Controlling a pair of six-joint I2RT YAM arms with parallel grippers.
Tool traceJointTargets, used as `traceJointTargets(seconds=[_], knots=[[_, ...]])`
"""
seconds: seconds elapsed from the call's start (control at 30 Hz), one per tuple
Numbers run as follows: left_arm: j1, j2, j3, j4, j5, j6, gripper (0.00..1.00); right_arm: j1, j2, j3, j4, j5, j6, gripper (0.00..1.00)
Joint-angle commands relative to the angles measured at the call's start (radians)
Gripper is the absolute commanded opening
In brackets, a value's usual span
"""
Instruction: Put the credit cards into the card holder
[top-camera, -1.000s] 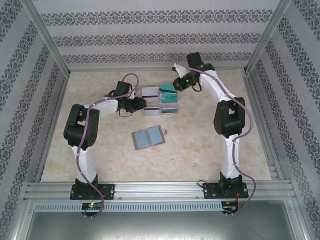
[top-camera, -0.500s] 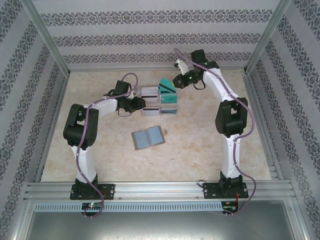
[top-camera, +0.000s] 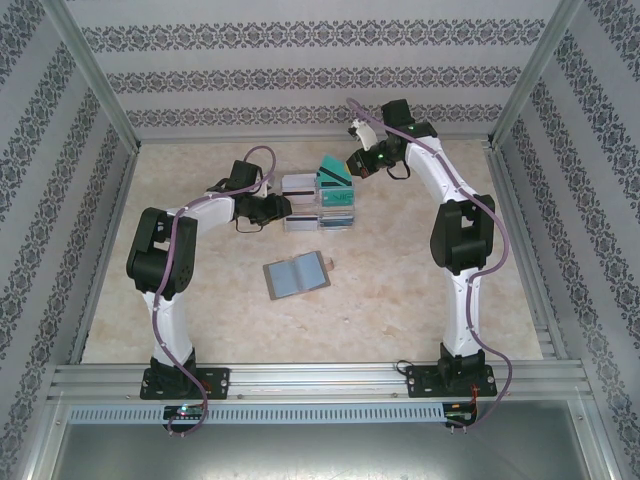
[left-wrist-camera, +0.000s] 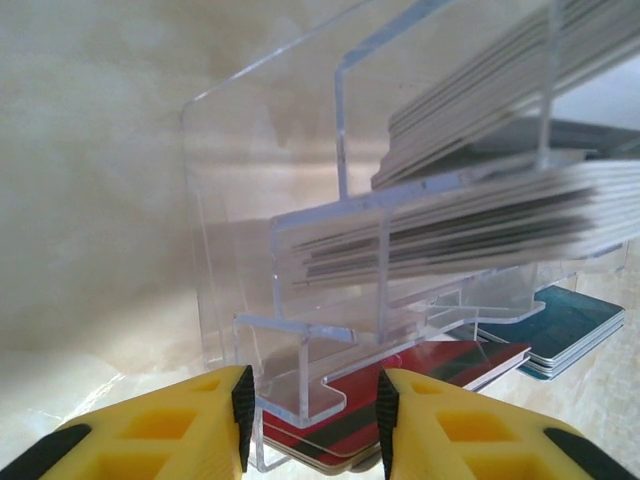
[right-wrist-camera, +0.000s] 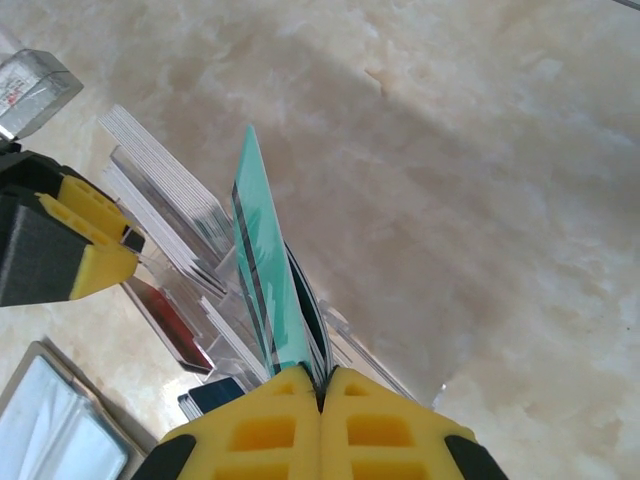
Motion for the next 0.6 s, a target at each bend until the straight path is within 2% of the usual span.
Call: traceJointTargets(seconds=[0.0, 0.3, 0.43, 0.57], knots=[[0.005, -0.026, 0.041, -0.072, 0.039, 0.028, 0.41, 0.013, 0.036, -0.024, 0.019, 0.067, -0.028, 0.0], [0.016, -0.095, 0.169, -0.171, 0.119, 0.038, 0.44, 0.019, 0.026, -0.057, 0.077, 0.072, -0.036, 0.0], [0.022, -0.079, 0.322, -0.25, 0.153, 0.044, 0.47, 0.019, 0.025, -0.051, 0.072, 0.067, -0.044, 0.0], [0.028, 0.02, 0.541, -0.358, 0.18, 0.017, 0.47, 0.022, 0.017, -0.068, 0.087, 0.067, -0.048, 0.0]])
